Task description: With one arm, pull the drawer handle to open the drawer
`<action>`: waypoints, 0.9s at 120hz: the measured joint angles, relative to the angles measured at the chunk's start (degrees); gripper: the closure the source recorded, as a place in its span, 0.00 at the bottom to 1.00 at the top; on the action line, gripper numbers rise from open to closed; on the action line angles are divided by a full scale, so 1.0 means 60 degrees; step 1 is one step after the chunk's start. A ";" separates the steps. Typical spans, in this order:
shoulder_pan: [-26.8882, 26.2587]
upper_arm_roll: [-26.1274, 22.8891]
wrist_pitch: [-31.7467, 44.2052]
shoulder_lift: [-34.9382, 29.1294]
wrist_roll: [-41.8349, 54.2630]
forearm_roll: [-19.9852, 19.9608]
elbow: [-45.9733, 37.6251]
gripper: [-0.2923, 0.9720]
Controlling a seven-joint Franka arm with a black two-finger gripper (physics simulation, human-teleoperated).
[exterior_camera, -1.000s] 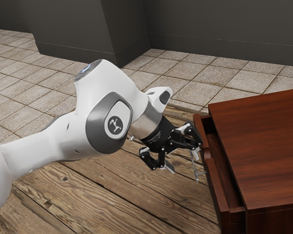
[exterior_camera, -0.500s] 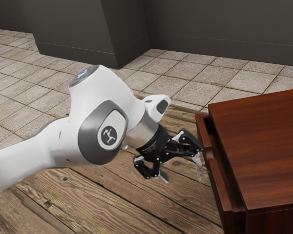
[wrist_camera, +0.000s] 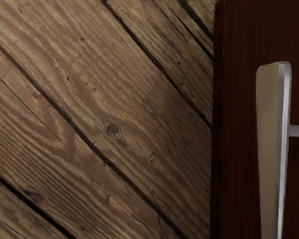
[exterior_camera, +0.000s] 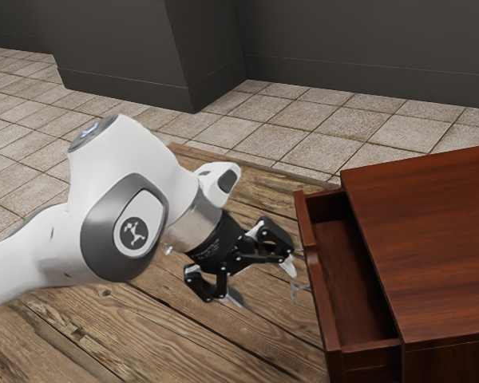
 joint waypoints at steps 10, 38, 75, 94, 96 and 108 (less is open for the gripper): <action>-0.0292 0.0344 -0.0006 -0.0001 -0.0055 0.0227 -0.0110 0.23; -0.1449 0.1844 -0.0018 -0.0258 -0.0209 0.0768 -0.0669 0.23; -0.2804 0.3453 -0.0026 -0.0739 -0.0466 0.1449 -0.1458 0.23; -0.3233 0.4050 -0.0032 -0.0979 -0.0595 0.1719 -0.1762 0.23; -0.3273 0.4120 -0.0032 -0.1013 -0.0608 0.1742 -0.1796 0.23; -0.3615 0.4615 -0.0038 -0.1263 -0.0678 0.1911 -0.2035 0.23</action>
